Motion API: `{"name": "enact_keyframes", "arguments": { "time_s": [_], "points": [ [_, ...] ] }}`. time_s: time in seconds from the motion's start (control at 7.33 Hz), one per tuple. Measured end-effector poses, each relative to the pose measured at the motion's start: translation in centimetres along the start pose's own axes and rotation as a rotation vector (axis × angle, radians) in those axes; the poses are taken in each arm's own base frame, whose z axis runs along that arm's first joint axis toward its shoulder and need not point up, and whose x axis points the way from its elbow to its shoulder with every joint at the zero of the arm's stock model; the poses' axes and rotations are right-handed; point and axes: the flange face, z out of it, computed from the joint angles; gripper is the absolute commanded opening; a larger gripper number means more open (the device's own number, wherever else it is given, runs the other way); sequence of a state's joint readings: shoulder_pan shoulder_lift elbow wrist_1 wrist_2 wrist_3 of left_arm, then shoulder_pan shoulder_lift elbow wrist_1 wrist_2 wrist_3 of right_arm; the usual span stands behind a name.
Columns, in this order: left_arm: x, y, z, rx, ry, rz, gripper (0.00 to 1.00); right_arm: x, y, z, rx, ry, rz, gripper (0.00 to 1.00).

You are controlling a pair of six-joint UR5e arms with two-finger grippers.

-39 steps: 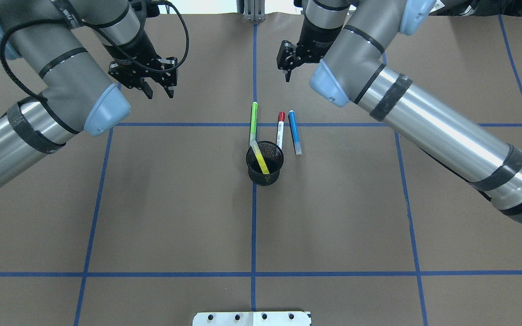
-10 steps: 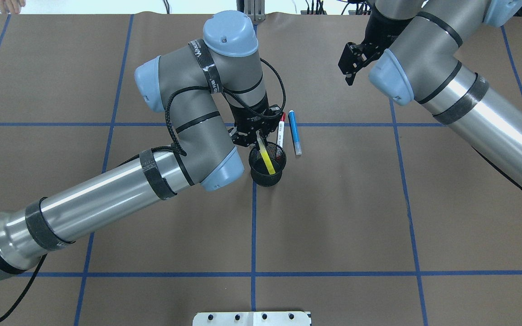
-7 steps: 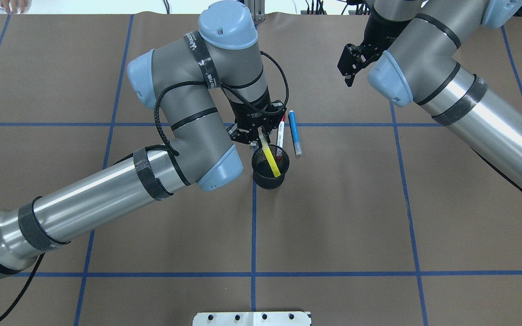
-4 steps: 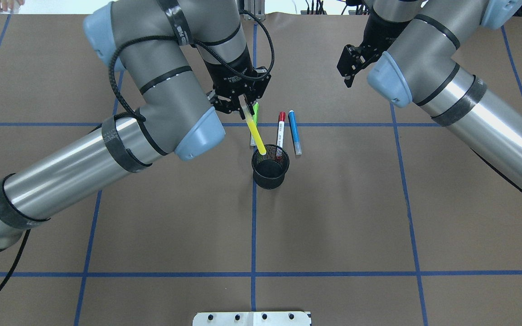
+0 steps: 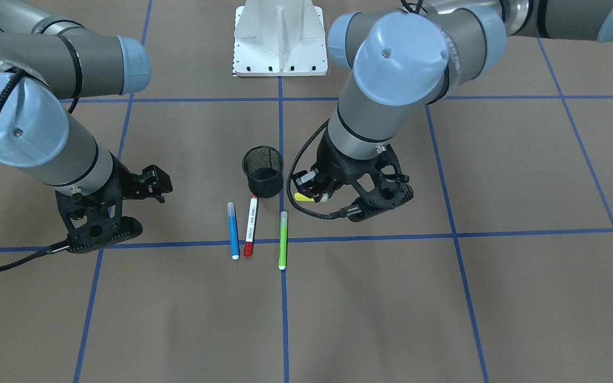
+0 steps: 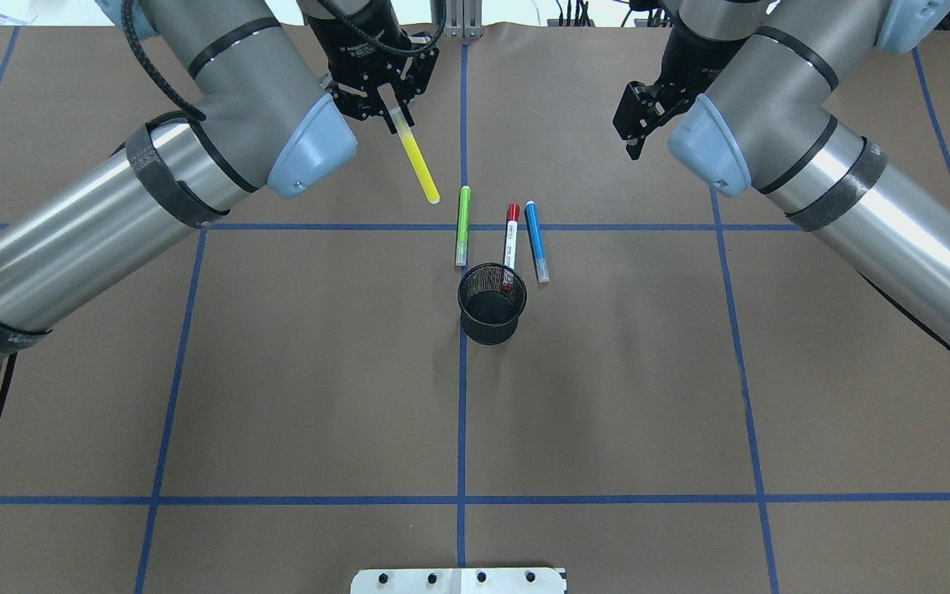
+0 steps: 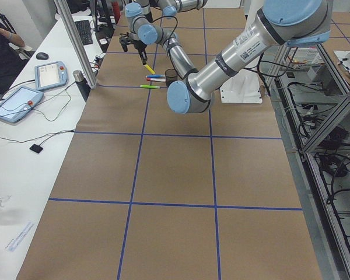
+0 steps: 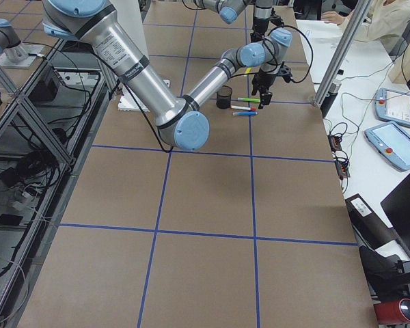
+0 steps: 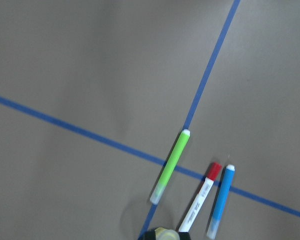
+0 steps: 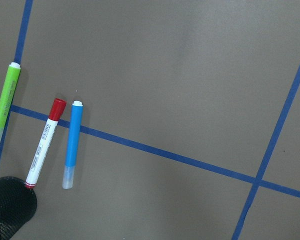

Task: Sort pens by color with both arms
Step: 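Lift the yellow highlighter out of the cup with the left gripper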

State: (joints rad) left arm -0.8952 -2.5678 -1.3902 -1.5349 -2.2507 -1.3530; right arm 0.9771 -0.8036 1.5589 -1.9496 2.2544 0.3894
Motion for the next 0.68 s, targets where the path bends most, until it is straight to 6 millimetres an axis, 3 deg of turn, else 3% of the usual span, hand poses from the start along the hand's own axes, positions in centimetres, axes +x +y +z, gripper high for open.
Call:
{"name": "enact_keyframes", "arguments": {
  "time_s": [0.41, 0.68],
  "points": [
    [-1.4, -6.1, 4.8, 0.089, 0.059, 0.056, 0.17, 0.1, 0.0, 0.1, -0.003, -0.001, 0.002, 0.99],
    [-1.8, -7.5, 6.9, 0.167, 0.083, 0.091, 0.17, 0.1, 0.0, 0.2, -0.005, -0.002, 0.003, 0.99]
  ]
}}
